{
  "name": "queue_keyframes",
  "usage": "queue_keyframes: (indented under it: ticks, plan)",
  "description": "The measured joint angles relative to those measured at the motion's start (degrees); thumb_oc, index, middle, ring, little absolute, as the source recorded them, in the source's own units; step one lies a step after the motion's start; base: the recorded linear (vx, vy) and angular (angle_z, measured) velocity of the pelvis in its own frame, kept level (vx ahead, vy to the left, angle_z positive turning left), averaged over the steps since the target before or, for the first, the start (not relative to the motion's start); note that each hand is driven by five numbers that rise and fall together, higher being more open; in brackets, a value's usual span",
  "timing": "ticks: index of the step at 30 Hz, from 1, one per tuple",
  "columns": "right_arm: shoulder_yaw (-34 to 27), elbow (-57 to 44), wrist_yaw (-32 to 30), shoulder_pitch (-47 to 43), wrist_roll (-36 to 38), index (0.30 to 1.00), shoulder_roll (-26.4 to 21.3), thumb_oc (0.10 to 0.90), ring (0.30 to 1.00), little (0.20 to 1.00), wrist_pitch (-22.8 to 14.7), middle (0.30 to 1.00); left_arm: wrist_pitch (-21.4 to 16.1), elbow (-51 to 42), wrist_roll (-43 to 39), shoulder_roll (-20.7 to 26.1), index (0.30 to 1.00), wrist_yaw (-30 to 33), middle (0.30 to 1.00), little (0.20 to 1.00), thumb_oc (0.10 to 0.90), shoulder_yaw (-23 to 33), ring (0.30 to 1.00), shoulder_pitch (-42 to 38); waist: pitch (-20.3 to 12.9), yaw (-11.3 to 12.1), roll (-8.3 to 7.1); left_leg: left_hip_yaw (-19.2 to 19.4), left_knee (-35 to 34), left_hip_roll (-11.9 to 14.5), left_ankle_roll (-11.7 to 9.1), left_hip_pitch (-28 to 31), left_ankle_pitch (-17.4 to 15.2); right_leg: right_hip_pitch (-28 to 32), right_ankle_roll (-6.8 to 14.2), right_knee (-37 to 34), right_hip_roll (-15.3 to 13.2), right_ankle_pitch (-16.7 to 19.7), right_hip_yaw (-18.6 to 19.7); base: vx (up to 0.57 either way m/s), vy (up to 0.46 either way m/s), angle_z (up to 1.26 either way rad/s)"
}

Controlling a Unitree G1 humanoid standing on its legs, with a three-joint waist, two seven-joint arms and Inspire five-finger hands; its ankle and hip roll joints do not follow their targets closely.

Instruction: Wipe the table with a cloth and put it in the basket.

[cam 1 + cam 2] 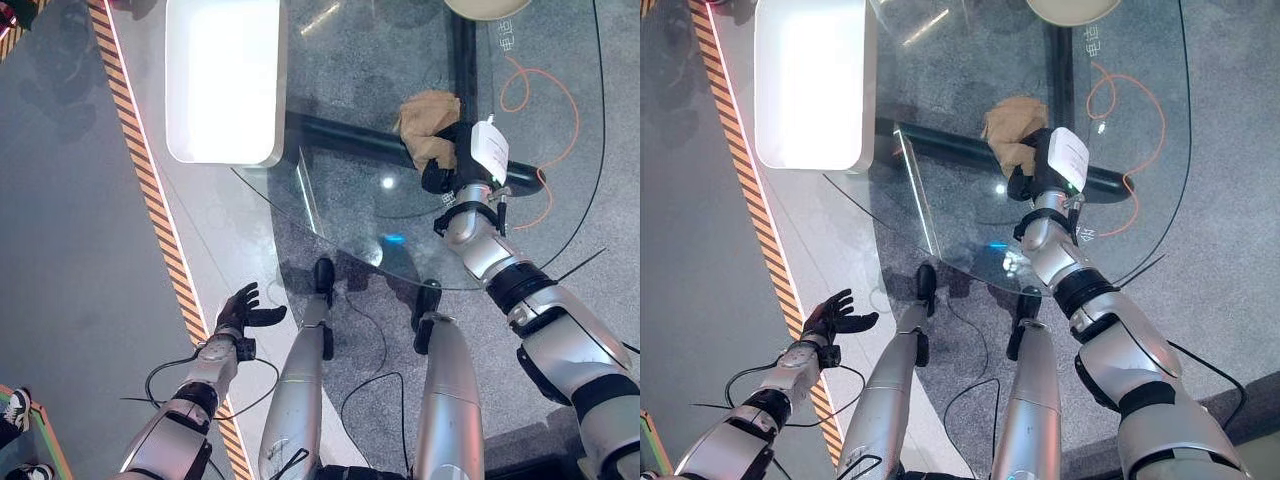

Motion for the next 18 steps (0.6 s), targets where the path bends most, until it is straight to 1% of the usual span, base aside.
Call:
queue_keyframes:
  ticks: [8,11,13,17,18]
  plan:
    - [1.0,-1.9,1.8,-0.1,-0.2,0.3,0.0,0.1,0.3,0.2,0.4,0.3,0.0,-0.1,0.1,-0.7,0.9,0.0,0.9,0.9,0.8,0.0,0.9,0.3,0.0,0.1,0.01,0.0,-0.7,0.0,-0.1,0.2,0.5,-0.4,-0.1,0.4,0.0,-0.2,0.0,0.0,0.0,0.0]
    - [1.9,-3.1,5.2,-0.1,-1.5,0.3,0.0,0.1,0.3,0.2,0.4,0.3,0.0,-0.3,0.2,-0.8,0.9,0.0,0.9,0.9,0.8,0.0,0.9,0.3,0.0,0.2,0.01,0.0,-0.7,0.0,-0.3,0.2,0.6,-0.4,-0.1,0.6,0.0,-0.3,0.0,0.0,0.0,0.0]
    - [3.1,-3.9,8.5,-0.3,-2.3,0.3,0.0,0.1,0.3,0.2,0.3,0.3,0.0,-0.8,0.2,-0.8,0.9,0.0,0.9,0.9,0.8,0.0,0.9,0.3,0.0,0.6,0.01,-0.1,-0.7,0.0,-0.3,0.3,0.6,-0.4,-0.2,0.8,0.0,-0.4,0.0,0.0,0.0,0.0]
    - [8.2,-3.9,16.9,-1.6,-4.4,0.3,0.8,0.1,0.3,0.2,-2.3,0.3,0.1,-1.3,0.2,-0.8,0.9,-0.1,0.9,0.9,0.8,0.0,0.9,0.3,0.0,1.0,0.05,-0.6,-0.8,0.0,-0.2,0.3,0.6,-0.4,-0.4,1.1,0.0,-0.6,-0.3,0.0,-0.002,0.02]
    - [8.8,-3.9,17.7,-1.7,-4.4,0.3,1.1,0.1,0.3,0.2,-2.5,0.3,0.1,-1.2,0.2,-0.8,0.9,-0.1,0.9,0.9,0.8,0.0,0.9,0.3,0.0,1.1,0.06,-0.6,-0.8,0.0,-0.2,0.3,0.6,-0.4,-0.4,1.1,0.0,-0.6,-0.3,0.0,0.0,0.0]
